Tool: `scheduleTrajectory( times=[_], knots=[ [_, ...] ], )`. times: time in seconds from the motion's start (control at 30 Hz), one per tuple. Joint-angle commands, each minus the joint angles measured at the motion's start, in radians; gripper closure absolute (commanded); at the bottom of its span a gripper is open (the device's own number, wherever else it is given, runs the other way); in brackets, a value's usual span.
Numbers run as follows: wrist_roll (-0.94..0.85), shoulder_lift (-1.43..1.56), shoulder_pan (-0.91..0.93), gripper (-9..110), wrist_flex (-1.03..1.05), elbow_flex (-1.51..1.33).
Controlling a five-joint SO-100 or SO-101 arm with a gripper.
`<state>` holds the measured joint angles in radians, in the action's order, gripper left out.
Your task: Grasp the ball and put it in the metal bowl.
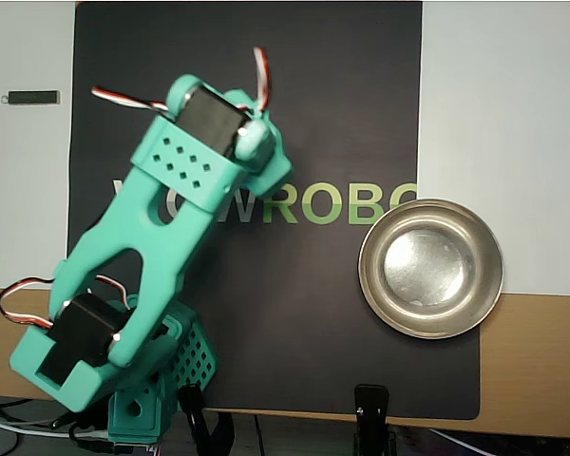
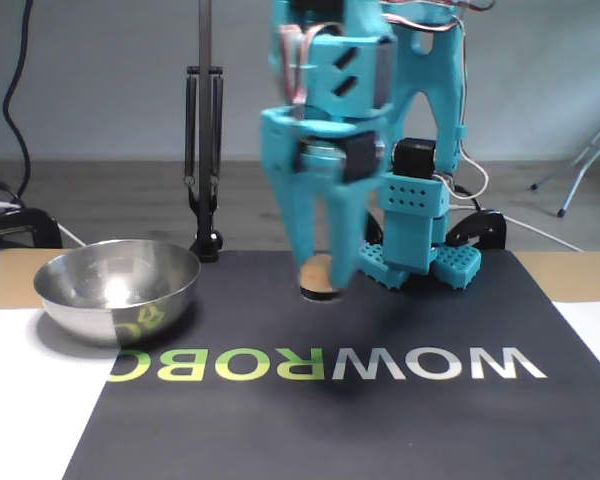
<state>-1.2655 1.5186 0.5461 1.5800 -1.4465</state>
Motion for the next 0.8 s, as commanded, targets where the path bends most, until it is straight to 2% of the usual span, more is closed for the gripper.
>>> scheduleTrajectory(
  times=[0.0,0.1,0.77],
  knots=[
    [0.13,0.052,0.008,76,-0.003,0.021],
    [0.189,0.052,0.028,74,-0.003,0.023],
    [0.186,0.038,0.084,75,-0.003,0.02]
  ],
)
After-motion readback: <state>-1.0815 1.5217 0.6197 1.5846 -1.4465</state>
